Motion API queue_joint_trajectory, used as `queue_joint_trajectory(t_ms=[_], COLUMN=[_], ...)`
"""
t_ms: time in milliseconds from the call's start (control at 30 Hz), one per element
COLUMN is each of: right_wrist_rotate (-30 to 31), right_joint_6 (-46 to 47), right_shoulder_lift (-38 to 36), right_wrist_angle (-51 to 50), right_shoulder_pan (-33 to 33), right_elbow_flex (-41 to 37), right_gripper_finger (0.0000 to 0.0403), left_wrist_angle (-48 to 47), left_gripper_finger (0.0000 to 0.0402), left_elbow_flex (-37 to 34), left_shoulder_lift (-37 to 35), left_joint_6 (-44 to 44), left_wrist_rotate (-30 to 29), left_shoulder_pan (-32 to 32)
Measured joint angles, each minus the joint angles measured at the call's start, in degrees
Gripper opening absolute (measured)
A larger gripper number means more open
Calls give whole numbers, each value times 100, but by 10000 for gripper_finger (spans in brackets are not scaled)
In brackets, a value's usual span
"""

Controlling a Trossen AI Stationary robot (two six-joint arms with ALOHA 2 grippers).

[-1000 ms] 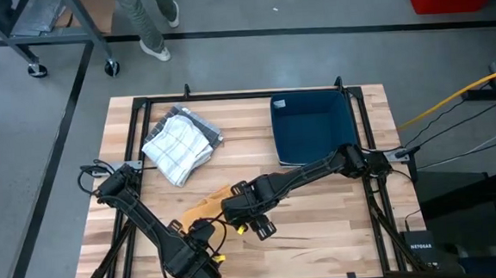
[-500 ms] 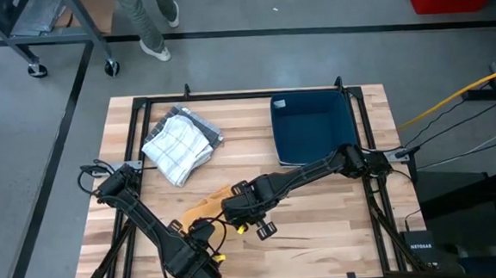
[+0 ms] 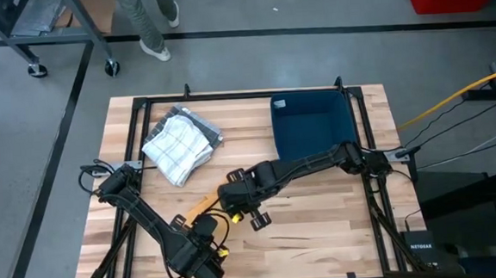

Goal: Fold towel
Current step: Fold the yellow towel

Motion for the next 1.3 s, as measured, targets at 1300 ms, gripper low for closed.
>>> queue_joint_trajectory(t_ms=[1300], right_wrist_rotate=[-1105], right_joint_6=[3], right_shoulder_lift=[210], right_wrist_angle=[305], right_shoulder_pan=[-1496], right_elbow_flex=[-11], right_gripper_finger=[2], left_wrist_angle=[17], left_gripper_finger=[0], left_elbow_flex=[-1458], left_shoulder_lift=[-264], left_joint_6=[-815], left_wrist_rotate=[-96], left_shoulder_pan=[693])
